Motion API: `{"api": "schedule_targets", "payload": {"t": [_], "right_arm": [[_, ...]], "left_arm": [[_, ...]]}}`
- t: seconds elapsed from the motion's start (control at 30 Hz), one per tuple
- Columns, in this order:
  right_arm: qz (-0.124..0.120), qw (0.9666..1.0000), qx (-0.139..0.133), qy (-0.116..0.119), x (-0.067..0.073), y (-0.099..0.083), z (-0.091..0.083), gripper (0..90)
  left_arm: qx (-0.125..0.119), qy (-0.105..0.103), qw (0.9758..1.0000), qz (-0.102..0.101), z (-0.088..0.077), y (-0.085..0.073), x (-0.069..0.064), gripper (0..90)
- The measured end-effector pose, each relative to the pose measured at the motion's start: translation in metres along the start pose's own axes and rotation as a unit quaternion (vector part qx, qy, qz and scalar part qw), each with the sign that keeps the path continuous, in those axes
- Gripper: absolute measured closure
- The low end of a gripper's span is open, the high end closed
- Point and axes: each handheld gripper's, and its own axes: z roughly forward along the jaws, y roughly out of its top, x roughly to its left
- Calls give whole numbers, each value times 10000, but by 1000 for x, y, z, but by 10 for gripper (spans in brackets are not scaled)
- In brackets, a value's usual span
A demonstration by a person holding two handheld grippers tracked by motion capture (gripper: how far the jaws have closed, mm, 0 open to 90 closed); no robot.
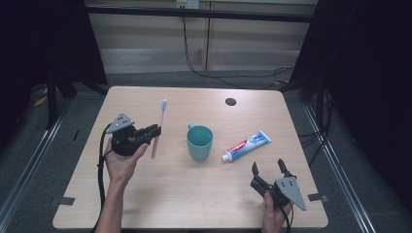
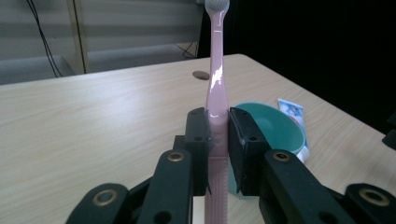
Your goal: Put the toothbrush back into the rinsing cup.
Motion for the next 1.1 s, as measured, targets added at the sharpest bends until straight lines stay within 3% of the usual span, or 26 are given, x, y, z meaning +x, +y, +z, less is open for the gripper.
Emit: {"api": "schedule_targets", "payload": {"t": [0.17,0.33,0.43,0.57,0.63,0.67,0.7,0.8,0.9,1.1], "right_arm": [[8,10000,1,0,0,0,0,131],[-1,10000,-4,-1,0,0,0,131],[5,10000,-19,-11,0,0,0,131],[3,10000,-22,-9,0,0,0,131],[7,10000,-20,-10,0,0,0,131],[6,10000,-18,-9,0,0,0,131],[4,10000,-19,-10,0,0,0,131],[5,10000,-18,-8,0,0,0,131],[8,10000,-23,-6,0,0,0,131],[-6,10000,2,12,0,0,0,131]], "left_arm": [[-362,-74,9993,49,-3,4,-3,787],[-381,-164,9990,170,-2,7,-6,787],[-500,-341,9982,52,-1,9,-9,787],[-521,-365,9978,195,1,12,-12,787],[-518,-413,9976,188,2,13,-13,787],[-574,-540,9967,204,4,15,-13,787],[-651,-564,9962,119,5,15,-14,787],[-681,-622,9956,132,7,19,-16,787],[-637,-610,9957,273,8,22,-19,786],[-664,-589,9954,370,11,28,-25,787]]}}
